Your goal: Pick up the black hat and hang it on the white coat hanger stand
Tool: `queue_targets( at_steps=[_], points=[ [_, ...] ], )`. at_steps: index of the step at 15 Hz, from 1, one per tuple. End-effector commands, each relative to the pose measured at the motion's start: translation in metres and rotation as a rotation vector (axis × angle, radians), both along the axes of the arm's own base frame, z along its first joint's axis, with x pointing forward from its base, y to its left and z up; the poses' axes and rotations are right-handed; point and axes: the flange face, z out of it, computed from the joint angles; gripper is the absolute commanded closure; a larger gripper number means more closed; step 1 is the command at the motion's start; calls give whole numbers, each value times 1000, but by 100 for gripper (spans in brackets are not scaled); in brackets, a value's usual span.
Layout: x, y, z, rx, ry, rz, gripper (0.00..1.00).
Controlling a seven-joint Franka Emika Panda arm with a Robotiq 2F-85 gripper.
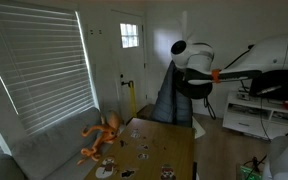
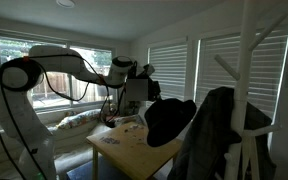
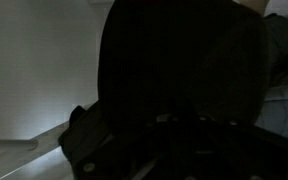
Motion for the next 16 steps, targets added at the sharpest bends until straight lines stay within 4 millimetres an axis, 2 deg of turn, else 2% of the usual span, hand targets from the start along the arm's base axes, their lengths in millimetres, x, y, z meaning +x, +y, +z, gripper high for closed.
queue_targets(
  at_steps=[1,2,3,8,9,16],
  points=[
    [-12,-3,29,-116,97,126,98],
    [-5,-1,15,-56,55,61,98],
    [-7,-2,18,-61,57,66,93],
    [-3,-1,11,-56,63,66,93],
    [-3,-1,11,-56,63,66,98],
    [-12,-9,75,-309,33,141,98]
  ],
)
